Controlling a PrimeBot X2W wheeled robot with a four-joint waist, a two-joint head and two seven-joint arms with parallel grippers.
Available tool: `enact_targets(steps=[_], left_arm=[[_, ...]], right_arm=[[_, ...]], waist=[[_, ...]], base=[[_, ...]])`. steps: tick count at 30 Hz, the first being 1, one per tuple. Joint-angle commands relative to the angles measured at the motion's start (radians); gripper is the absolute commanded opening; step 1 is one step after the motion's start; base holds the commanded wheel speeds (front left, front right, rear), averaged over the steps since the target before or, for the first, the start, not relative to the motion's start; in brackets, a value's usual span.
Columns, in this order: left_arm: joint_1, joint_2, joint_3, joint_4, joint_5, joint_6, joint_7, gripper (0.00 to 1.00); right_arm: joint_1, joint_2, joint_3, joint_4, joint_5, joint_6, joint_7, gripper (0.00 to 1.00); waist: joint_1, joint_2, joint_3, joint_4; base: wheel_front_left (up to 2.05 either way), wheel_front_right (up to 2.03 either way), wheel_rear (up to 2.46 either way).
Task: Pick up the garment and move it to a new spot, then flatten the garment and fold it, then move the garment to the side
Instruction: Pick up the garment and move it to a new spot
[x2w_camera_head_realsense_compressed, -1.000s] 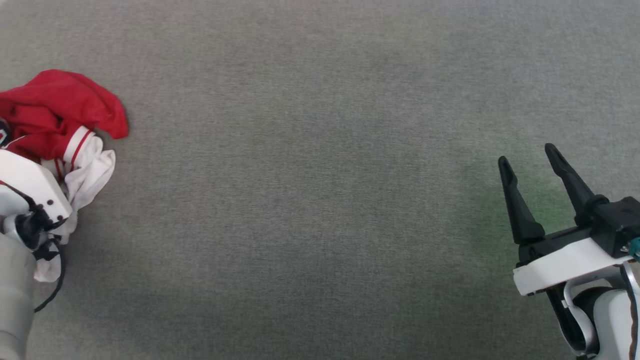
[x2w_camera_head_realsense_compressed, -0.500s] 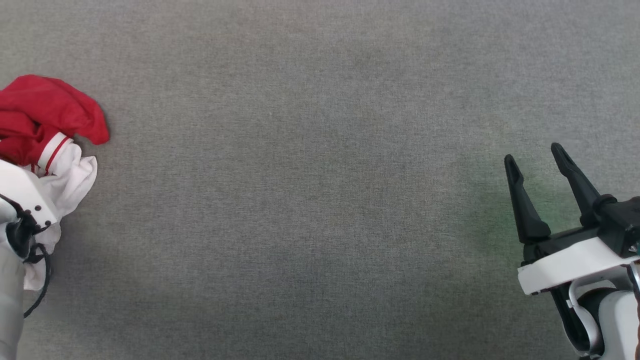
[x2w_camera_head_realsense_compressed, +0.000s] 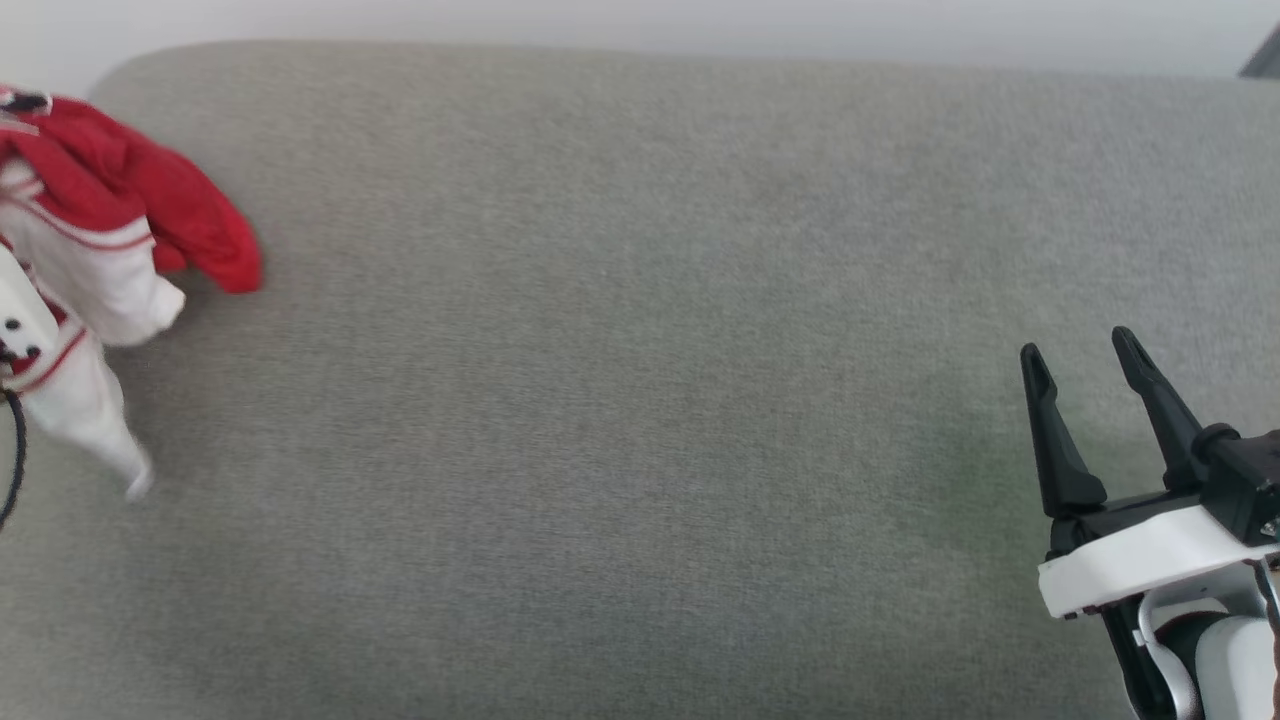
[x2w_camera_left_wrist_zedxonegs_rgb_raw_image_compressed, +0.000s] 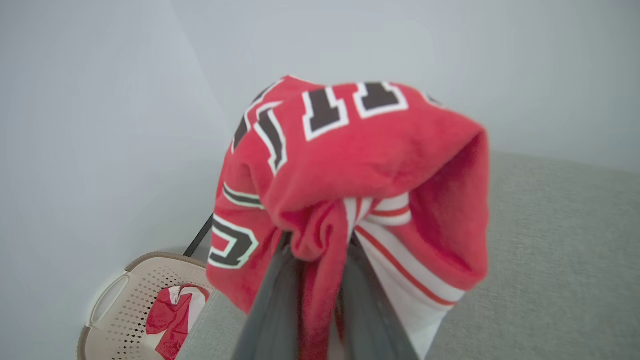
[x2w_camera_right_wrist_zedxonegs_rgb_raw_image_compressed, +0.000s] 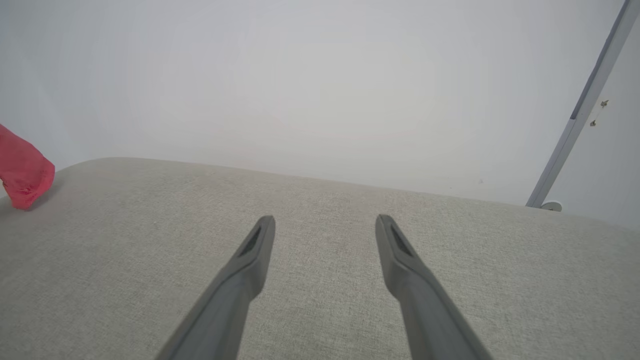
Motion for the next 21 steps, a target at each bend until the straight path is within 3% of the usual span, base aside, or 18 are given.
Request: enact_targets(steps=[1, 11, 21], left_arm=[[-0.017, 0.008, -0.004, -0.014, 0.011, -0.003, -0.012, 0.00], [-0.006, 0.022, -0.059, -0.184, 0.008, -0.026, 0.024, 0.00], [0.124, 0.048, -0.098, -0.532, -0.043, -0.026, 0.208, 0.00]], right_arm=[[0.013, 0.003, -0.002, 0.005, 0.001, -0.001, -0.004, 1.00], [0.036, 0.027, -0.017, 0.014, 0.005, -0.001, -0.017, 1.00], [0.058, 0.053, -0.089, 0.001, 0.004, -0.001, -0.027, 1.00]], waist=[[0.0000, 0.0000, -0.030, 0.024], [0.0000, 0.0000, -0.121, 0.048], [0.0000, 0.0000, -0.175, -0.029]], base=[[0.00, 0.00, 0.00], [0.00, 0.00, 0.00], [0.00, 0.00, 0.00]])
